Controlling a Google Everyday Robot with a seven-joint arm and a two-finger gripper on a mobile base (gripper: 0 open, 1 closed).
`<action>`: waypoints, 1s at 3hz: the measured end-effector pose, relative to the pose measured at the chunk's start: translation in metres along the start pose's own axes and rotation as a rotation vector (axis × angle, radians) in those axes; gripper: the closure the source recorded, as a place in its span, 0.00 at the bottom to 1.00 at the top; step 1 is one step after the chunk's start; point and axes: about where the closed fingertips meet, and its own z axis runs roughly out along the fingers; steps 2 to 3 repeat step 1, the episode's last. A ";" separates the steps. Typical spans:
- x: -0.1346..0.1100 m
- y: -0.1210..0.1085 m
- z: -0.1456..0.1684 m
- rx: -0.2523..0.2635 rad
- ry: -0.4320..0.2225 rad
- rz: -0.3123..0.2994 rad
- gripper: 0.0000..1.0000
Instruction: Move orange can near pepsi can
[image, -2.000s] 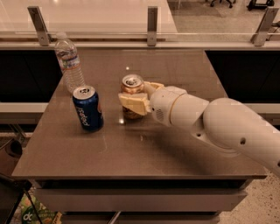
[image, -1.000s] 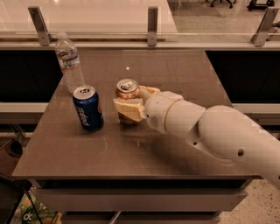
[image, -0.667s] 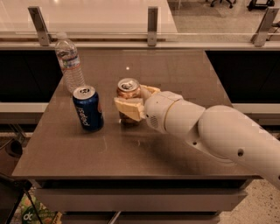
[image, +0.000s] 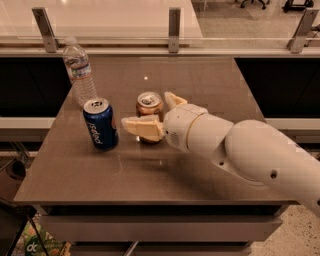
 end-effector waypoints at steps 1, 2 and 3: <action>0.000 0.000 0.000 0.000 0.000 0.000 0.00; 0.000 0.000 0.000 0.000 0.000 0.000 0.00; 0.000 0.000 0.000 0.000 0.000 0.000 0.00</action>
Offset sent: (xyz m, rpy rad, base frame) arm 0.0000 0.0000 0.0000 0.0000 0.0000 0.0000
